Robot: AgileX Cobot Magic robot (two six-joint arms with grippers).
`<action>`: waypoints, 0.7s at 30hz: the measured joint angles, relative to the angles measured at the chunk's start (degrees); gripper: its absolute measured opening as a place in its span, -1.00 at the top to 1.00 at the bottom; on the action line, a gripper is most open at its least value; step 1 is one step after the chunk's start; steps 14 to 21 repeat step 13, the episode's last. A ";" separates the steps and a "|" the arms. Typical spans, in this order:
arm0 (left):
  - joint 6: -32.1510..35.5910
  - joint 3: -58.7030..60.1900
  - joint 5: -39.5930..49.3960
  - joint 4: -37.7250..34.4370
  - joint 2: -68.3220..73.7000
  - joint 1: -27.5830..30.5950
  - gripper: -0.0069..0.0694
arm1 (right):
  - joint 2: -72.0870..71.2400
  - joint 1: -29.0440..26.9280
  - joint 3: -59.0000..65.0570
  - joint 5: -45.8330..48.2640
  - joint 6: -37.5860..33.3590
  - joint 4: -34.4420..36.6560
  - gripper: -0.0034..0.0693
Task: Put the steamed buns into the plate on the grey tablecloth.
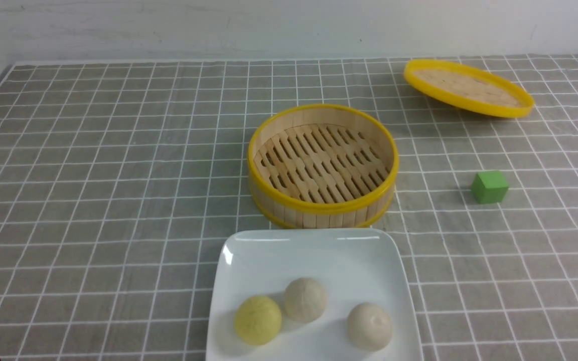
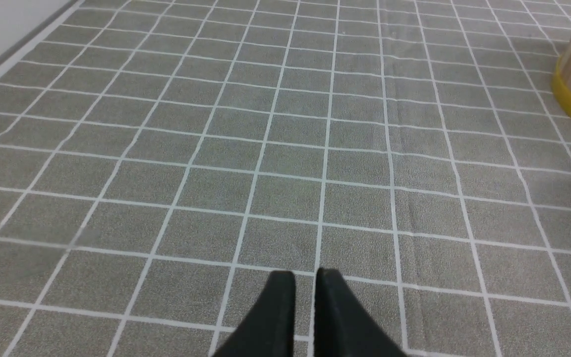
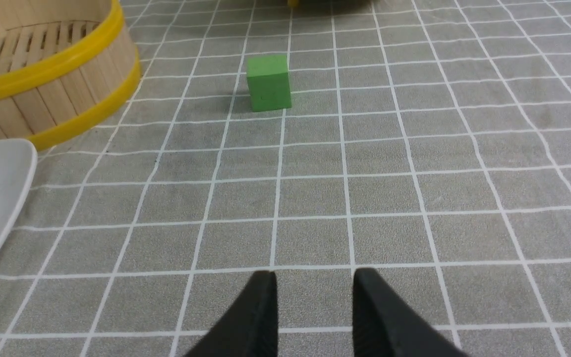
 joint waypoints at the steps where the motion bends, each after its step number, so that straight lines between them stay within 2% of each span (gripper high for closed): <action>1: 0.00 0.00 0.00 0.00 0.00 0.00 0.58 | 0.00 0.00 0.00 0.00 0.00 0.00 0.26; 21: 0.00 0.00 0.05 0.13 0.00 1.37 0.54 | 0.00 0.00 0.00 0.00 0.00 0.00 0.25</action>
